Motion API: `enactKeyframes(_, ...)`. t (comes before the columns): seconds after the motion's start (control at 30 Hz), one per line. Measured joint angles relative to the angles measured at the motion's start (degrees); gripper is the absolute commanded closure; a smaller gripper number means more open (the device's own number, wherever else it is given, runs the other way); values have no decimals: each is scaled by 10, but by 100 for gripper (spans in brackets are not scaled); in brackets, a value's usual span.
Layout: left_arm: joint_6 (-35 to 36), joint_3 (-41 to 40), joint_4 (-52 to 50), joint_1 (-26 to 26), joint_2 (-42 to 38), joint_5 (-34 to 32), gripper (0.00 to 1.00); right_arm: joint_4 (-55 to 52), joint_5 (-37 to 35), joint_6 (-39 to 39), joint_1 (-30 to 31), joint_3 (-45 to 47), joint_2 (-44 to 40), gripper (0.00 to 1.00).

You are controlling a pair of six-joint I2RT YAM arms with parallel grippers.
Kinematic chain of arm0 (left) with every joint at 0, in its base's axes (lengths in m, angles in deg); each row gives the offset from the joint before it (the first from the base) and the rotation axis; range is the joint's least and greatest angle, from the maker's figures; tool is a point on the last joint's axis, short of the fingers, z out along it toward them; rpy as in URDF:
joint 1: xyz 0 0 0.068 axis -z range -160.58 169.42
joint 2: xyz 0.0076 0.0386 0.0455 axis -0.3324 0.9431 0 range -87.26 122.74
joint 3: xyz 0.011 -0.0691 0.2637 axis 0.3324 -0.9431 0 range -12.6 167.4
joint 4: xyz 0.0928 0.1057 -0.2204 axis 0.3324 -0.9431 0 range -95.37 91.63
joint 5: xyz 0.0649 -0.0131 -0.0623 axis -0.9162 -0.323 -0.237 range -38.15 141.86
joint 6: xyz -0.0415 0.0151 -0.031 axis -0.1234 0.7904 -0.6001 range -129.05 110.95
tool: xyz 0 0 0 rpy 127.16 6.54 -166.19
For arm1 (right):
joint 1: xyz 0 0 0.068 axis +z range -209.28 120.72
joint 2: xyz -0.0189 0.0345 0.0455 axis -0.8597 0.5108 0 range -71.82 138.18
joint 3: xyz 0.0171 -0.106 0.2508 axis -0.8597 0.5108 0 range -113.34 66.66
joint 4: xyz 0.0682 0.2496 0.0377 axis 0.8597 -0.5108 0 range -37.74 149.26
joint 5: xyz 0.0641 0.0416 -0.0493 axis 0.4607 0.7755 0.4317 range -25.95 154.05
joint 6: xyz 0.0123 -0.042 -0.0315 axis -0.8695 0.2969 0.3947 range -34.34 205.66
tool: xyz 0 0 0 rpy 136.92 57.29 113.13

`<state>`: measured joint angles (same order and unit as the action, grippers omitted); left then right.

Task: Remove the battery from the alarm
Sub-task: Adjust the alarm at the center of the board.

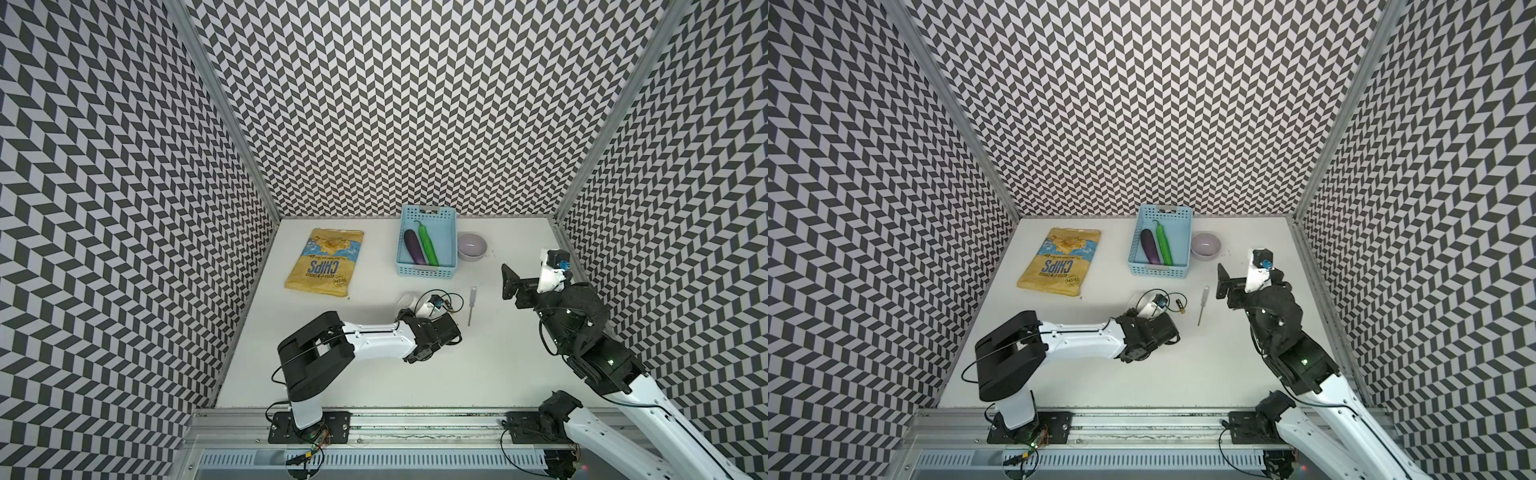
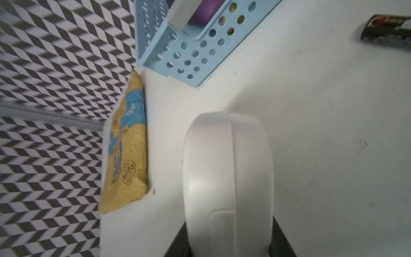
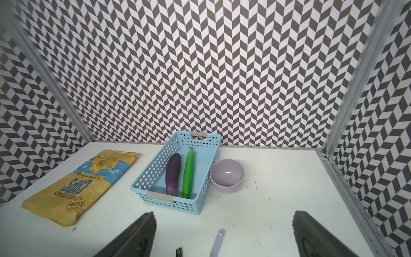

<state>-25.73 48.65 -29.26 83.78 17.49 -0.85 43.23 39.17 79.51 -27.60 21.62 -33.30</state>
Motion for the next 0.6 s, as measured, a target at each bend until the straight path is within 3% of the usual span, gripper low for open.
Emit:
enactKeyframes(0.13, 10, 28, -14, 20, 42, -36, 40, -13, -18, -9, -2, 1, 2, 0)
enactKeyframes(0.23, 17, 31, -12, 26, 49, -8, 12, -16, -23, -15, -11, 6, 5, 0)
enactKeyframes(0.3, 24, 28, -2, 27, 42, 20, 0, -12, -24, -20, -25, 13, 10, 0)
enactKeyframes(0.5, 49, -36, 76, 12, -100, 164, 0, 46, 3, -43, -128, 67, 47, 0)
enactKeyframes(0.6, 56, -75, 132, -31, -211, 243, 0, 107, 15, -56, -200, 117, 87, 1)
